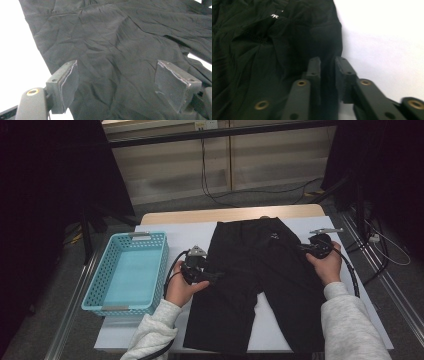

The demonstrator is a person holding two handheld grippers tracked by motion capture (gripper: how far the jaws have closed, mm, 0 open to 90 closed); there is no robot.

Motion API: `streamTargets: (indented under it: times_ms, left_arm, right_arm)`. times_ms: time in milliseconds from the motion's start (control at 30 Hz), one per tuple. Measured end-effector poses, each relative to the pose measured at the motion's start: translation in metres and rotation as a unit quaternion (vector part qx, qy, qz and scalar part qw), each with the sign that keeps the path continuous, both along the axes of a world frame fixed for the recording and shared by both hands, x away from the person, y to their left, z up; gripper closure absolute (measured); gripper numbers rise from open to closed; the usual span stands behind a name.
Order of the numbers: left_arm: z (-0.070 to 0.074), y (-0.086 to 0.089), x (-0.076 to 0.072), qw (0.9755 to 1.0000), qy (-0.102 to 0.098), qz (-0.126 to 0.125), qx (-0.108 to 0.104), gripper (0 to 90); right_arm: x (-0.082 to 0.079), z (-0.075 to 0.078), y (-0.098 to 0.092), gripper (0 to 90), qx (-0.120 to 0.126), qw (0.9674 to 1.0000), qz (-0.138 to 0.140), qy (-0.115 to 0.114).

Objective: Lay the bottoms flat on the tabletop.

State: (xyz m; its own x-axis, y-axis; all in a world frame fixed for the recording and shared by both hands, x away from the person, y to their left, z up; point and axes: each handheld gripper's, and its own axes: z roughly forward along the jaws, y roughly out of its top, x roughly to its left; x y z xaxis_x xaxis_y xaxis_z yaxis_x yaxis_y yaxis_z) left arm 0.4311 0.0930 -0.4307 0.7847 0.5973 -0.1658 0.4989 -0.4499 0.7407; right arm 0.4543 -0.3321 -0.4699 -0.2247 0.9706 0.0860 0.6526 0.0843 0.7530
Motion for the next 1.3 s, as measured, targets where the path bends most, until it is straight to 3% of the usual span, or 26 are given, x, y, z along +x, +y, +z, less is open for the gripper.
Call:
streamTargets:
  times_ms: [33,167,267,333,400,533,633,733,800,867,1000,1133,1300]
  left_arm:
    - [0.0,0.0,0.0,1.0,-0.003,0.0,0.0,20.1]
    - [0.001,-0.001,0.0,1.0,-0.003,-0.003,-0.005,20.1]
    - [0.0,-0.001,0.0,1.0,0.001,-0.001,-0.004,20.3]
    - [-0.001,0.0,0.0,1.0,0.0,0.002,-0.002,20.3]
    - [-0.001,0.001,0.0,1.0,-0.002,0.003,-0.002,20.3]
    - [-0.002,0.002,0.001,1.0,0.001,0.006,-0.002,20.3]
    - [-0.003,0.002,0.001,1.0,-0.001,0.005,0.0,20.3]
    - [-0.003,0.002,0.001,1.0,0.0,0.005,0.001,20.3]
    - [-0.003,0.002,0.001,1.0,0.001,0.006,0.001,20.3]
    - [-0.003,0.003,0.002,1.0,0.004,0.007,0.002,20.1]
    - [-0.005,0.005,0.003,0.9999,0.005,0.01,0.005,19.6]
    - [-0.004,0.009,0.004,0.9999,0.001,0.015,0.006,19.3]
    - [-0.002,0.009,0.003,0.9998,-0.001,0.021,0.006,17.9]
  right_arm:
    - [0.0,0.0,-0.001,89.6,0.011,0.9999,0.007,0.003]
    - [0.001,0.0,-0.004,90.0,0.029,0.9995,0.002,0.007]
    - [0.0,0.0,-0.006,90.0,0.03,0.9994,-0.015,0.002]
    - [0.0,0.0,-0.011,90.0,0.044,0.9986,-0.028,-0.005]
    - [-0.001,0.001,-0.015,90.0,0.037,0.9985,-0.04,-0.007]
    - [-0.001,-0.001,-0.026,89.8,0.074,0.9947,-0.071,-0.002]
    - [-0.001,0.001,-0.025,88.0,0.054,0.9962,-0.067,-0.008]
    - [0.0,0.004,-0.022,79.3,0.05,0.9963,-0.069,-0.015]
    - [0.001,0.008,-0.019,76.9,0.028,0.9971,-0.067,-0.022]
    - [0.002,0.01,-0.016,69.8,0.036,0.9974,-0.059,-0.022]
    - [-0.002,0.013,-0.007,56.8,0.023,0.9991,-0.033,-0.015]
    - [-0.012,0.015,-0.002,43.3,0.026,0.9995,-0.012,-0.01]
    - [-0.032,0.025,0.007,33.7,0.029,0.9994,0.004,-0.018]
